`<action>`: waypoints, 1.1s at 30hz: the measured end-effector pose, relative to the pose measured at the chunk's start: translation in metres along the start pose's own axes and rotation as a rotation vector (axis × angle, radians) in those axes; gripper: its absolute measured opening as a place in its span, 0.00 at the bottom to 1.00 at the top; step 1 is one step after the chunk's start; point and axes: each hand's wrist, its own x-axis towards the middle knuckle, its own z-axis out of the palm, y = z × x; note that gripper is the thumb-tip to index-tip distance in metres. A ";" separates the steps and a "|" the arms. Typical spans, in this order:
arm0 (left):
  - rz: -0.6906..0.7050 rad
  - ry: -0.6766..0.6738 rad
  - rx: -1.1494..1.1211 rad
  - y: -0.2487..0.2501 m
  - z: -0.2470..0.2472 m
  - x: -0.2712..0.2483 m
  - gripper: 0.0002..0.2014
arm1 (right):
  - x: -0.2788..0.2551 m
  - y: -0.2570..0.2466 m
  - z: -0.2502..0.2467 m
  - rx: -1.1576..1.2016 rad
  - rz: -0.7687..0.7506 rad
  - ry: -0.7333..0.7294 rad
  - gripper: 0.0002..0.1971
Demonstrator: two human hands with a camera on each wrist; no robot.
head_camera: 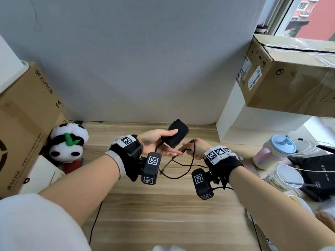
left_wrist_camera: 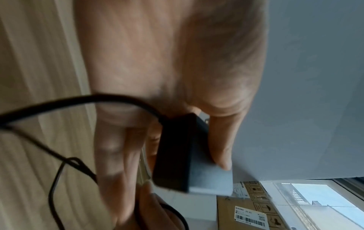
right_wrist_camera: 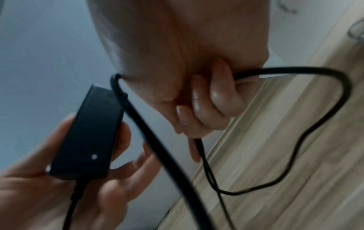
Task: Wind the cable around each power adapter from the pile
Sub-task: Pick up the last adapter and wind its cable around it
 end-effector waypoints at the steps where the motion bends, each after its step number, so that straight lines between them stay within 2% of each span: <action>1: -0.028 -0.052 -0.013 -0.001 0.002 -0.002 0.18 | -0.001 -0.001 0.001 -0.060 0.005 0.008 0.15; 4: -0.054 -0.138 0.041 -0.004 0.008 -0.005 0.18 | -0.005 -0.003 0.005 -0.108 -0.013 0.045 0.15; 7: -0.061 -0.151 0.082 -0.008 0.013 -0.002 0.17 | -0.005 0.000 0.008 0.170 -0.084 0.062 0.16; 10: -0.078 -0.236 0.066 -0.015 0.009 0.006 0.24 | -0.003 0.003 0.011 0.253 -0.093 0.058 0.16; 11: -0.071 -0.276 0.057 -0.017 0.006 0.009 0.27 | -0.005 -0.001 0.012 0.265 -0.080 0.060 0.17; 13: -0.028 -0.291 0.048 -0.019 0.004 0.011 0.29 | -0.002 -0.002 0.012 0.108 -0.014 0.056 0.19; 15: 0.051 -0.164 0.002 -0.015 0.004 0.009 0.22 | 0.005 0.001 0.010 -0.084 0.081 0.103 0.17; 18: 0.221 0.136 -0.166 -0.004 -0.010 0.010 0.12 | 0.015 0.015 -0.002 -0.227 0.184 0.110 0.11; 20: 0.315 0.309 -0.239 0.000 -0.025 0.013 0.11 | 0.011 0.021 -0.011 -0.215 0.164 0.142 0.09; 24: 0.402 0.641 -0.280 -0.005 -0.056 0.025 0.10 | 0.020 0.035 -0.029 0.002 -0.015 0.478 0.12; 26: 0.380 0.768 -0.315 -0.012 -0.071 0.031 0.12 | 0.027 0.040 -0.036 0.232 -0.038 0.675 0.13; 28: 0.355 0.895 -0.344 -0.018 -0.083 0.034 0.18 | 0.034 0.045 -0.044 0.510 -0.017 0.812 0.15; 30: 0.357 0.993 -0.364 -0.021 -0.091 0.032 0.19 | 0.033 0.045 -0.049 0.749 0.005 0.852 0.16; 33: 0.305 0.923 -0.316 -0.023 -0.093 0.029 0.17 | 0.032 0.043 -0.050 0.818 0.023 0.775 0.16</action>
